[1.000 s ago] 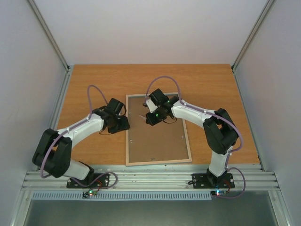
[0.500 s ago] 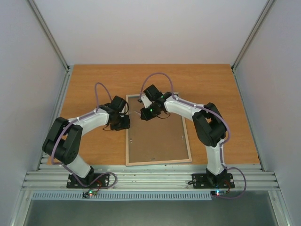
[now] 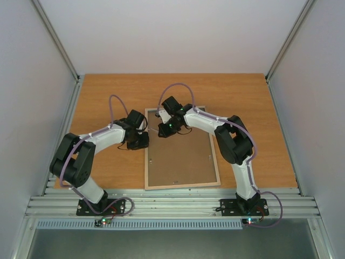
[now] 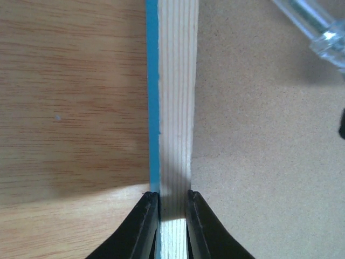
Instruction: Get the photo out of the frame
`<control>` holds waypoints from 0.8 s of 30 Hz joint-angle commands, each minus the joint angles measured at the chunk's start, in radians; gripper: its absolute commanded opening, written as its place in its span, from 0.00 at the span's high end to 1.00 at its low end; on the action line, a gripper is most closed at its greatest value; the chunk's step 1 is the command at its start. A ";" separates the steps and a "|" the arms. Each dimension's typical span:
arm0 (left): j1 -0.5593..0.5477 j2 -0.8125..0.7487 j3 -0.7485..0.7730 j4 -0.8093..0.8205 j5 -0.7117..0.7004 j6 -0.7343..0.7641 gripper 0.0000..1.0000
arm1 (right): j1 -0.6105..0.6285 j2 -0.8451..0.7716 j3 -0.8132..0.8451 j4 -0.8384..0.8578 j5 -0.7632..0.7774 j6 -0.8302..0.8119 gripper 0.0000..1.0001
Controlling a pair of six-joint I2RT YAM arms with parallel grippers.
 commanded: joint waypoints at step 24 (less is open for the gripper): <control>-0.001 0.019 -0.005 0.042 0.029 -0.002 0.86 | 0.007 0.056 0.076 -0.187 -0.100 -0.092 0.99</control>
